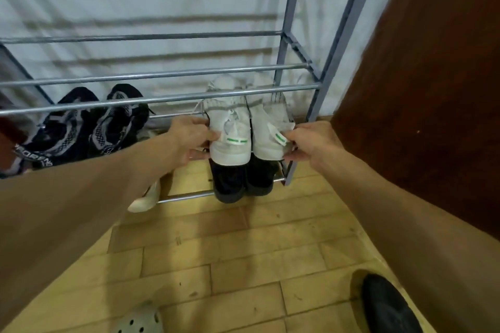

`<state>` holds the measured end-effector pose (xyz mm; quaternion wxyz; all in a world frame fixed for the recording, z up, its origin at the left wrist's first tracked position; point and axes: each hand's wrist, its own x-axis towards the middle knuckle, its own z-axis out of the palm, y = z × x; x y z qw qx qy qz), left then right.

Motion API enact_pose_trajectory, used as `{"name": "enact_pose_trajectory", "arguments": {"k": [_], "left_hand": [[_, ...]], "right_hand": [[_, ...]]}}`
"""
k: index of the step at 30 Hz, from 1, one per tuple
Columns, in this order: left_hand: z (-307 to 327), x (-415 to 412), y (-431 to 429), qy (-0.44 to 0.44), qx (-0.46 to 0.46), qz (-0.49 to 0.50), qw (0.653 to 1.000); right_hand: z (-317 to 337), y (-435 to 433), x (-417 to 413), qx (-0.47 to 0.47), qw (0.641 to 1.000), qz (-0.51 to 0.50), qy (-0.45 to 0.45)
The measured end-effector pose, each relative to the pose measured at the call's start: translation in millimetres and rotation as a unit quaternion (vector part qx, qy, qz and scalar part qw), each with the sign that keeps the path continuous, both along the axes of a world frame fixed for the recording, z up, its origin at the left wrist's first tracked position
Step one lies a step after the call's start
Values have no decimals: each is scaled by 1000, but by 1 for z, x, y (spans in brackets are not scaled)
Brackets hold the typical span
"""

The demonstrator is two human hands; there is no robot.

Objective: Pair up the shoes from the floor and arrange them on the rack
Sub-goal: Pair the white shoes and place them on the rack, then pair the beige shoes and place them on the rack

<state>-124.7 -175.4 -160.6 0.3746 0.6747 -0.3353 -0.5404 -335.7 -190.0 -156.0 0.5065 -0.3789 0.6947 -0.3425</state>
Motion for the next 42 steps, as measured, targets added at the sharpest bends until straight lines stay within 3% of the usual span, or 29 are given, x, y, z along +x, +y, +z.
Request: {"name": "enact_pose_trajectory", "arguments": {"k": [9,15,25,27,30,33,35,39,42], "left_hand": [[-25,-5,-24,-40,8,-15,999],[-6,-10,0,-39,25,-45,998],[72,-36,101,-144,-6,-137,980],[88,-60,136,-213,-35,-205,955],[110,-99,190,-323,-74,-384,862],[132,-139,237,-336,-62,-494,799],[139,-165,263,-323,-84,-516,789],[120,-215,314,-241,-74,-517,818],[87,-244,349,-235,-74,-562,789]], "right_hand": [[-34,-32,5,-13,1000,-2,21],[-27,-13,6,-7,998,55,31],[32,98,-41,-16,959,204,198],[47,130,-59,-1,939,260,225],[70,181,-95,32,892,339,296],[76,229,-136,50,883,347,312],[70,259,-161,60,899,317,296],[60,330,-201,115,928,255,245],[44,379,-227,143,942,212,216]]}}
